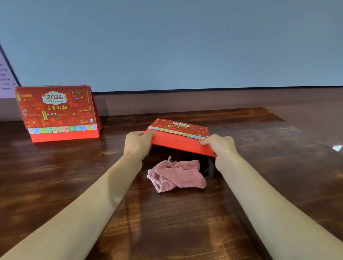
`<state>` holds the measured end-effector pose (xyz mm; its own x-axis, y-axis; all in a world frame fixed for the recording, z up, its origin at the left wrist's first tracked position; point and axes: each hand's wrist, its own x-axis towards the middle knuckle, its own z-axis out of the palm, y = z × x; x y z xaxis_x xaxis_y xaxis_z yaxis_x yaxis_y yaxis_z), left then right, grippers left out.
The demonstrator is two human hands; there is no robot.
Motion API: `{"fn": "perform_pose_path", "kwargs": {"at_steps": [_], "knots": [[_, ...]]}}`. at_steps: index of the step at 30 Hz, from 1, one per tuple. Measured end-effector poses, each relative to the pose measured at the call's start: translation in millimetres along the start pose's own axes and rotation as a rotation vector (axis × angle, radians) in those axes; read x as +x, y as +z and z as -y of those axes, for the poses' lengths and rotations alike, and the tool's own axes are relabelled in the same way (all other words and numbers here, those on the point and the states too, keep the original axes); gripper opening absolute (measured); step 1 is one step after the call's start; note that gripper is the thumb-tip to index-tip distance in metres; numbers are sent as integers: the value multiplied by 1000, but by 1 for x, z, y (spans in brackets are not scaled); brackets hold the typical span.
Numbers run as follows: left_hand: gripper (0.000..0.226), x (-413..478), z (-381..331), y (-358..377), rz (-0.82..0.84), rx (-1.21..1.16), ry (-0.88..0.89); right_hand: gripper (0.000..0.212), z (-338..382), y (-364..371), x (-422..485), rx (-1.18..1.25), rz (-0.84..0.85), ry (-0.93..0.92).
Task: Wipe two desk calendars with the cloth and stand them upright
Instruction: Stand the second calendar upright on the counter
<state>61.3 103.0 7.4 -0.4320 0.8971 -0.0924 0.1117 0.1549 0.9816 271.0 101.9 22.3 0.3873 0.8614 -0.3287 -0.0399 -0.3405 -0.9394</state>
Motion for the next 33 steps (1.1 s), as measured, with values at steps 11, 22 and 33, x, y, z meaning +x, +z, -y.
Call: {"fn": "perform_pose_path", "kwargs": {"at_steps": [11,22,33], "knots": [[69,7,8,-2,300,211,381,50,10,-7,1,31,-24,9],[57,-1,12,9,76,132,201,33,9,-10,-3,-14,-16,-91],[44,7,11,17,68,-35,-59,42,-1,-16,5,-14,99,-42]]}}
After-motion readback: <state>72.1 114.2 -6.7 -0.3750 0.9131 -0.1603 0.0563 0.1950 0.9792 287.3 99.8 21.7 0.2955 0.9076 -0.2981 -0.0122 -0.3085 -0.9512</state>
